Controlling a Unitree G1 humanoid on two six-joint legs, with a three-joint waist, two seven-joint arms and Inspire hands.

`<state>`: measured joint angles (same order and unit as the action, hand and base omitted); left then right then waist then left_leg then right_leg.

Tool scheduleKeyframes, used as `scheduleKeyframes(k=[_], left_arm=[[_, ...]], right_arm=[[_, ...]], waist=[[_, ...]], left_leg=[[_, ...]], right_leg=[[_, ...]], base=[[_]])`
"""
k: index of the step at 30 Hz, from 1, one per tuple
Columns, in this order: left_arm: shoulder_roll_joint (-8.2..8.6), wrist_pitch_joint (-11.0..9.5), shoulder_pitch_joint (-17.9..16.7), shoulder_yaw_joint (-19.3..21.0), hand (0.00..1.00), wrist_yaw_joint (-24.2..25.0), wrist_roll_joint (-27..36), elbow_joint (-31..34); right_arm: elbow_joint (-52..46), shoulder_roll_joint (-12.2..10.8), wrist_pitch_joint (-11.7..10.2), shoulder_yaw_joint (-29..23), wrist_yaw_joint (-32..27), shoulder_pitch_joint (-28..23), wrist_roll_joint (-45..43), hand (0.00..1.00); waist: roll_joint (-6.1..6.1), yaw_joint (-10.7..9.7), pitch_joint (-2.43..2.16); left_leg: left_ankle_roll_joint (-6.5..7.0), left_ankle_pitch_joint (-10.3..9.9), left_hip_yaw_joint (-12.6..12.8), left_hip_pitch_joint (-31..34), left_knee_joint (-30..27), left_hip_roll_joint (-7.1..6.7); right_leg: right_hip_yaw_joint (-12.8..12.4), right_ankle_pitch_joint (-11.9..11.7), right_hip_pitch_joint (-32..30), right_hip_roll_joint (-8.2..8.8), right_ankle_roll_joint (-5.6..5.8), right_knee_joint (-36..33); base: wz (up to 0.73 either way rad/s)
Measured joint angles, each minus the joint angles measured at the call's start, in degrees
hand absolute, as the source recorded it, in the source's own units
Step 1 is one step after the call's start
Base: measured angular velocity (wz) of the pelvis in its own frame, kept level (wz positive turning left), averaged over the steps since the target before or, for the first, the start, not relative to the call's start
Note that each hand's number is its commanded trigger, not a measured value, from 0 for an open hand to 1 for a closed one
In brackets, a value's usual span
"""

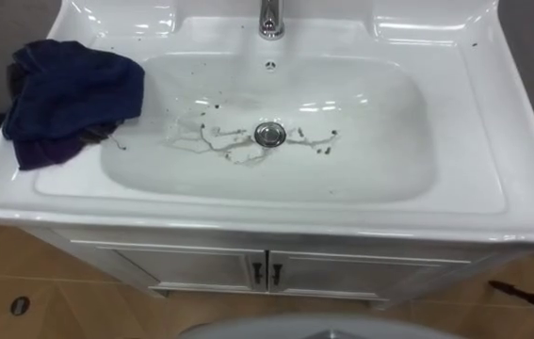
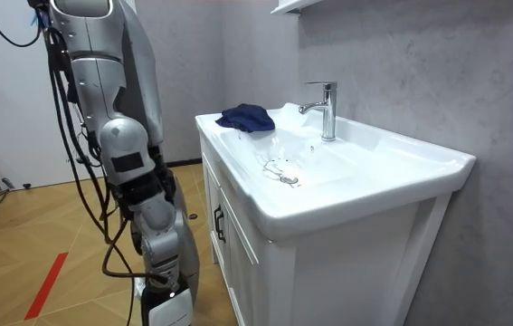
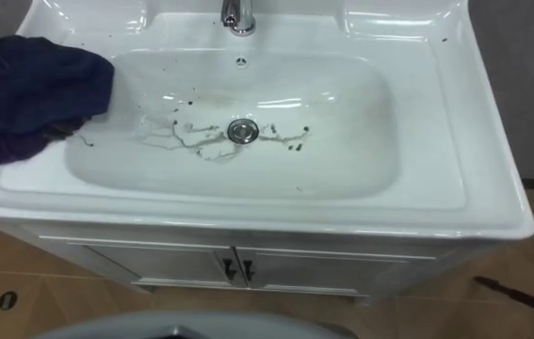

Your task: Wipe basin

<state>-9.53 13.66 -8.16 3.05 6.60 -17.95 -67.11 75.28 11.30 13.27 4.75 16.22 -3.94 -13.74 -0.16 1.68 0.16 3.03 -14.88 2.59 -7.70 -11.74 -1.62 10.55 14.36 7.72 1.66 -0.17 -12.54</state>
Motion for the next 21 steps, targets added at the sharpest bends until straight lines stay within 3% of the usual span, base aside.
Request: scheduleKeyframes(k=[5, 12, 17, 21], left_arm=[[0.06, 0.09, -0.62, 6.0, 0.0, -2.76, 3.12, -1.08], [0.09, -0.53, -3.9, 12.74, 0.0, -8.7, 14.71, -1.6], [-0.25, -2.02, -4.9, 17.72, 0.0, -13.1, 20.28, -1.54], [-0.41, -3.36, -5.19, 22.91, 0.0, -20.05, 21.58, 2.07]], right_arm=[[0.71, 0.01, -0.02, -0.62, -0.1, 0.22, -0.32, 0.0], [0.88, 0.4, -0.16, -1.31, -1.21, 0.29, -0.49, 0.0], [1.07, 1.15, -1.66, -1.56, -2.34, 0.47, 0.43, 0.0], [1.05, 1.91, -2.76, -1.79, -3.94, 0.37, -0.32, 0.0]], waist=[[0.14, 0.42, 0.01], [0.82, 1.81, -0.01], [1.15, 3.62, 0.0], [1.2, 5.01, 0.04]], left_leg=[[0.03, -0.02, -0.72, 0.06, 0.01, -0.09], [0.02, -0.02, -1.64, 0.8, -0.1, -0.28], [0.01, -0.01, -2.12, 1.05, -0.5, -0.37], [-0.01, 0.01, -3.35, 1.53, -0.86, -0.61]], right_leg=[[0.8, 0.07, 0.08, 0.11, 0.03, 0.42], [1.56, 0.18, -0.03, 0.33, 0.05, 0.53], [2.58, 0.17, 0.3, 0.34, 0.06, 0.99], [4.02, 0.31, 0.39, 0.72, 0.06, 1.05]], base=[[0.06], [0.07], [0.08], [0.16]])
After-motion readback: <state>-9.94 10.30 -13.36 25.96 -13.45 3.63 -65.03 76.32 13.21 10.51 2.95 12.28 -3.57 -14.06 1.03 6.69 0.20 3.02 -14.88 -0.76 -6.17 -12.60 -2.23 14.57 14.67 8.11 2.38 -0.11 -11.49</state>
